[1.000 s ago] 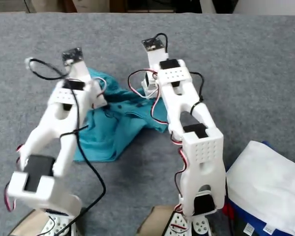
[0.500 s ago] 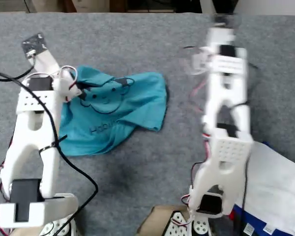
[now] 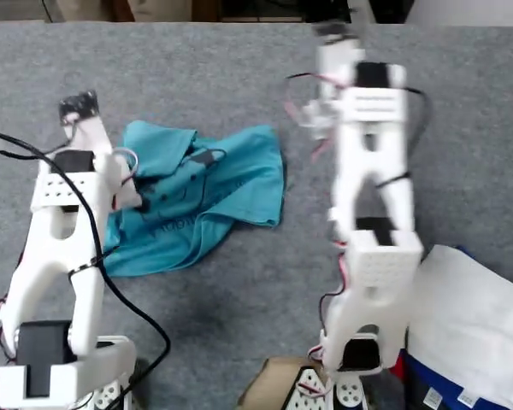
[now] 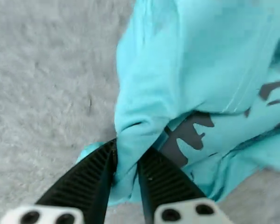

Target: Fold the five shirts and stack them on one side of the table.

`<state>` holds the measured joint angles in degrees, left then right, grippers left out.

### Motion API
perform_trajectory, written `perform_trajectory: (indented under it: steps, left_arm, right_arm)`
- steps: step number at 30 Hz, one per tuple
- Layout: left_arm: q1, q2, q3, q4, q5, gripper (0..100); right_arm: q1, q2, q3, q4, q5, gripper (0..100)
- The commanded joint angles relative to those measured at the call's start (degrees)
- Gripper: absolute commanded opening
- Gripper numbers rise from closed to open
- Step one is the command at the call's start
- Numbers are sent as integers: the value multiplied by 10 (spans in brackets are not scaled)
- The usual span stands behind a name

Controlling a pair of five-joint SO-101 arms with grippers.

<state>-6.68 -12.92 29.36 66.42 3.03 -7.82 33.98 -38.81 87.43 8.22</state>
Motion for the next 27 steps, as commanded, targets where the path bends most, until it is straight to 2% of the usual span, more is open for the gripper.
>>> perform_trajectory:
  steps: [1,3,6,11,13,15,21,24,27]
  left_arm:
    - [-18,15,37,-6,-69,18]
    - [-37,30,55,-6,-104,18]
    - [-76,51,64,-6,-128,18]
    - [-127,54,68,-23,-139,18]
    - [-150,53,69,-33,-168,18]
    - [-167,57,72,-58,-183,18]
    - [-182,54,109,-116,-244,18]
    - [-183,58,109,-118,-274,18]
    - [-189,59,110,-118,-304,18]
  right_arm:
    - [-91,9,-32,1,4,295]
    - [-135,34,-47,-1,4,338]
    - [-190,73,-93,0,4,353]
    - [-242,140,-184,-11,13,353]
    - [-255,170,-228,-25,46,352]
    - [-264,204,-272,-47,69,316]
    - [-275,288,-415,-93,72,56]
    - [-274,298,-481,-58,44,43]
    - [-257,282,-547,30,36,108]
